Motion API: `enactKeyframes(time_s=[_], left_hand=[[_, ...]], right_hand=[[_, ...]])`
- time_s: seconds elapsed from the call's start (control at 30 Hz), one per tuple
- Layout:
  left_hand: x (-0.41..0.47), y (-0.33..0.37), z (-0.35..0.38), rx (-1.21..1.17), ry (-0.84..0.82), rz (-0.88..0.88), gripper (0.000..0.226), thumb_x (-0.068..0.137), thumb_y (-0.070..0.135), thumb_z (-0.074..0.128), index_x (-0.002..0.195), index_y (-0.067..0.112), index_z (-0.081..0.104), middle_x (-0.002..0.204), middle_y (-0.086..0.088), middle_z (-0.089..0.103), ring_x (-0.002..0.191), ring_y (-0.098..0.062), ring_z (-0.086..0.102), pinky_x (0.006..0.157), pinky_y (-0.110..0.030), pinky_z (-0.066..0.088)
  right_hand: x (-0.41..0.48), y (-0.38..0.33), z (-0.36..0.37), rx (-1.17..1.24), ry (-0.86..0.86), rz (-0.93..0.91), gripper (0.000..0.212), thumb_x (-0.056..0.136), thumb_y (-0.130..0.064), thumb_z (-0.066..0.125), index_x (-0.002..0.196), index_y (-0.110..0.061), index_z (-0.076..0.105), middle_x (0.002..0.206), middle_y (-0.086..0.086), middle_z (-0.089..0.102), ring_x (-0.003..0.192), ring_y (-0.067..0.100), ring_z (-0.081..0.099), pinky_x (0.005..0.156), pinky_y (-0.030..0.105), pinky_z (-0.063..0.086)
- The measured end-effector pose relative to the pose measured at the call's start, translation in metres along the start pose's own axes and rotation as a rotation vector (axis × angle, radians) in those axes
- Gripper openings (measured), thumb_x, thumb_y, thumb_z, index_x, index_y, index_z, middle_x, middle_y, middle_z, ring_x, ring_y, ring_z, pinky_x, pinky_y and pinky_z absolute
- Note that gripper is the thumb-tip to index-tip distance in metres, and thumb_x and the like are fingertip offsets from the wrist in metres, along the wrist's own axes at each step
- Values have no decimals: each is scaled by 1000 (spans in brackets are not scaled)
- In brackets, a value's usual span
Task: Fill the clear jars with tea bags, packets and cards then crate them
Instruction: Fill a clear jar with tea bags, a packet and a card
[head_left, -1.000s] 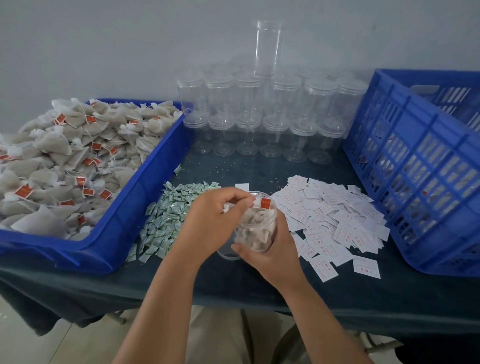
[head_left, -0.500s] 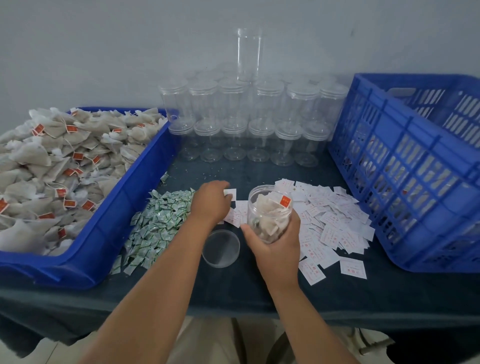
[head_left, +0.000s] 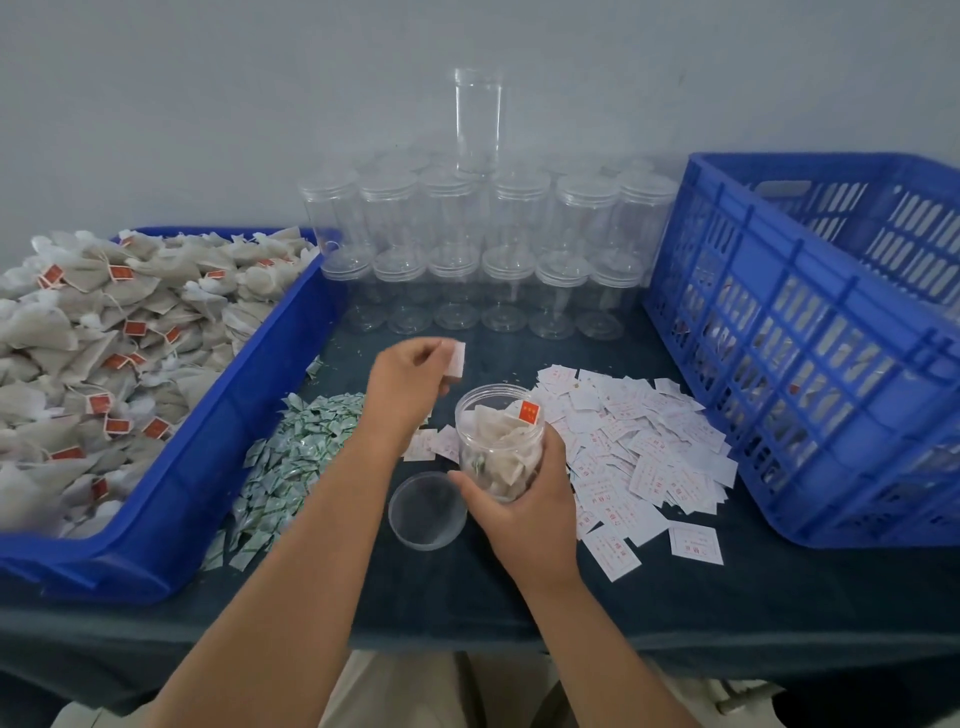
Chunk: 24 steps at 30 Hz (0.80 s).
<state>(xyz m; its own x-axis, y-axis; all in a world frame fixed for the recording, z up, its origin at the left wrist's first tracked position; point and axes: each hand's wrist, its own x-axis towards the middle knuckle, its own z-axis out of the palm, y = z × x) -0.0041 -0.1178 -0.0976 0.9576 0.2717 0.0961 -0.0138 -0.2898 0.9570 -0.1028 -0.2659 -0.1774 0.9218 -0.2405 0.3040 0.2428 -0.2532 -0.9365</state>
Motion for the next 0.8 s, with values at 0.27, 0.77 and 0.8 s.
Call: enactKeyframes(time_s=[0.27, 0.77, 0.8], left_hand=[[-48, 52, -38, -7, -312, 87, 27, 92, 25, 80, 116, 32, 70, 88, 10, 79, 79, -6, 76, 69, -17, 58], [-46, 55, -26, 907, -406, 304, 24, 82, 43, 84, 99, 42, 67, 99, 17, 57, 87, -4, 56, 69, -22, 41], [-46, 54, -26, 886, -378, 283, 30, 80, 48, 84, 98, 40, 61, 98, 16, 58, 85, -3, 56, 68, -25, 41]], right_hand=[[-3, -7, -2, -38, -46, -37, 78, 63, -74, 90, 123, -69, 39, 124, -35, 63, 110, -8, 66, 79, 9, 54], [-6, -5, -4, 12, -155, -55, 86, 65, -72, 91, 135, -48, 48, 127, -22, 68, 116, 3, 69, 90, 32, 63], [-6, -4, -4, 23, -153, -52, 86, 65, -71, 92, 135, -50, 48, 128, -22, 68, 117, 3, 69, 90, 31, 63]])
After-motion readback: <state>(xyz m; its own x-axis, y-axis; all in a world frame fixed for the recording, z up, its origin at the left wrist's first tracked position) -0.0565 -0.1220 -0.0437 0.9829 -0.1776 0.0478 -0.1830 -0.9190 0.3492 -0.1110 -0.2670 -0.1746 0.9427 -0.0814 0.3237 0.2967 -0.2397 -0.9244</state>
